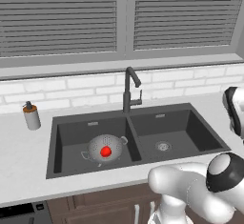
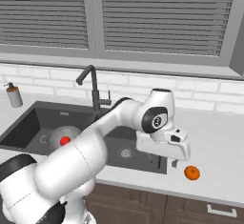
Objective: Put the colander in the sink, put the apple, orange in the colander, and turn on the sink faucet and pour water over the colander.
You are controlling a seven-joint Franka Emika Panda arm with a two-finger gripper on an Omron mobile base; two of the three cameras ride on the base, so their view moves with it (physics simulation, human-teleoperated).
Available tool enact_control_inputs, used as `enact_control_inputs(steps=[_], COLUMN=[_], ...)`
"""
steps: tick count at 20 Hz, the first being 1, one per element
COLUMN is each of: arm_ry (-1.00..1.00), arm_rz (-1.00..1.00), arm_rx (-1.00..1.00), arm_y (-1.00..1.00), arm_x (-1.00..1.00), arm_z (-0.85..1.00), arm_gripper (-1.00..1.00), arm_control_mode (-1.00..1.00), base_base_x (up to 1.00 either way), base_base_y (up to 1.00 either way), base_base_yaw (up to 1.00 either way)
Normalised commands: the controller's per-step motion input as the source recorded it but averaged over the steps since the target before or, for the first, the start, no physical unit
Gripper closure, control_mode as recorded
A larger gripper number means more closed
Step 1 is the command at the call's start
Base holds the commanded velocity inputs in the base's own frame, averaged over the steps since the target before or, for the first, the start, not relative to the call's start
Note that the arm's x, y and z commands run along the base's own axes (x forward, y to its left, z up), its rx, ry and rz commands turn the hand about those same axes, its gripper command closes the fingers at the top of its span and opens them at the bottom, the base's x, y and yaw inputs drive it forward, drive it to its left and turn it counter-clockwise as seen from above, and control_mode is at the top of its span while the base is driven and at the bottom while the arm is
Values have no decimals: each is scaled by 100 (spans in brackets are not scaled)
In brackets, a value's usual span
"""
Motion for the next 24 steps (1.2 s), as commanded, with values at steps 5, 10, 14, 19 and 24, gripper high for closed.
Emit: enact_control_inputs(steps=[5, 10, 14, 19, 24], arm_ry=[-7, -4, -6, -9, -5], arm_rz=[11, 11, 10, 11, 10], arm_rx=[5, 7, 10, 13, 11], arm_y=[-62, -51, -28, -2, 0], arm_x=[5, 10, 4, 4, 17], arm_z=[-32, -24, -21, -17, -30], arm_gripper=[-100, -100, -100, -100, -100], arm_control_mode=[-100, -100, -100, -100, -100], base_base_x=[0, 0, 0, 0, 0], base_base_y=[0, 0, 0, 0, 0], base_base_yaw=[0, 0, 0, 0, 0])
